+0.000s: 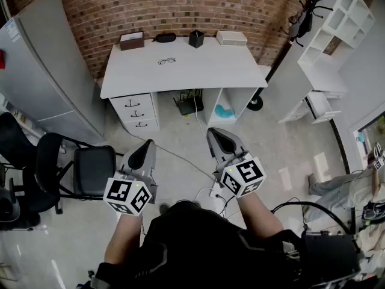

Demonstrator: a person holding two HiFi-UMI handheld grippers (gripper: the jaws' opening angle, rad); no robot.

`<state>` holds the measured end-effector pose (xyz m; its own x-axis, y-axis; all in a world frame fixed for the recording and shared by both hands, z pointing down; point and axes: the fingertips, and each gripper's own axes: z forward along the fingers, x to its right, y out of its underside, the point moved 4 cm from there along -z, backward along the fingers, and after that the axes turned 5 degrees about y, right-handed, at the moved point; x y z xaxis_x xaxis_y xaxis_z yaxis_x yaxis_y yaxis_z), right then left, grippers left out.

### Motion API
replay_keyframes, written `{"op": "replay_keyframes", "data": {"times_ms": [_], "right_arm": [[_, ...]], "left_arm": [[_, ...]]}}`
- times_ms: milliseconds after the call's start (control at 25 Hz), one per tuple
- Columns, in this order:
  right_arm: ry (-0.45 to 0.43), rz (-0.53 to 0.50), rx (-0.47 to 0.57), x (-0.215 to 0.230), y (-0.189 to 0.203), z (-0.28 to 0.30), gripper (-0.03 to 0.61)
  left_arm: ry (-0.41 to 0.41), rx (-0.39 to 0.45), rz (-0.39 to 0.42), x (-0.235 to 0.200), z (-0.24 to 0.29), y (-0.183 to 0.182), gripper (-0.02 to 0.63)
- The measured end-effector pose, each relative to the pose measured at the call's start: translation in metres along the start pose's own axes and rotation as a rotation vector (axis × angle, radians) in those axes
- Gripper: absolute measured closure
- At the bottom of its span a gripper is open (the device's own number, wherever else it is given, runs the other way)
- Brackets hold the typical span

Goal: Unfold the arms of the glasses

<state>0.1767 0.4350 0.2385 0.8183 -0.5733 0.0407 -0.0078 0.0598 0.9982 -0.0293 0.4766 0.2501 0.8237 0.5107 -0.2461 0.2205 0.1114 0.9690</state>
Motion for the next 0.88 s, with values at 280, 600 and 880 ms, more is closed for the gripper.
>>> {"op": "replay_keyframes", "data": {"times_ms": [280, 600, 880], "right_arm": [[-0.008, -0.003, 0.006, 0.000, -0.001, 0.005, 0.571], [-0.009, -0.009, 0.026, -0.012, -0.004, 0.010, 0.571], [-0.001, 0.000, 0.012, -0.024, -0.002, 0.021, 0.569]], "left_arm": [[0.006, -0.005, 0.025, -0.005, 0.000, -0.003, 0.607], [0.014, -0.005, 0.033, -0.011, 0.002, -0.006, 0.607], [0.038, -0.002, 0.024, -0.022, 0.001, -0.006, 0.607]]}}
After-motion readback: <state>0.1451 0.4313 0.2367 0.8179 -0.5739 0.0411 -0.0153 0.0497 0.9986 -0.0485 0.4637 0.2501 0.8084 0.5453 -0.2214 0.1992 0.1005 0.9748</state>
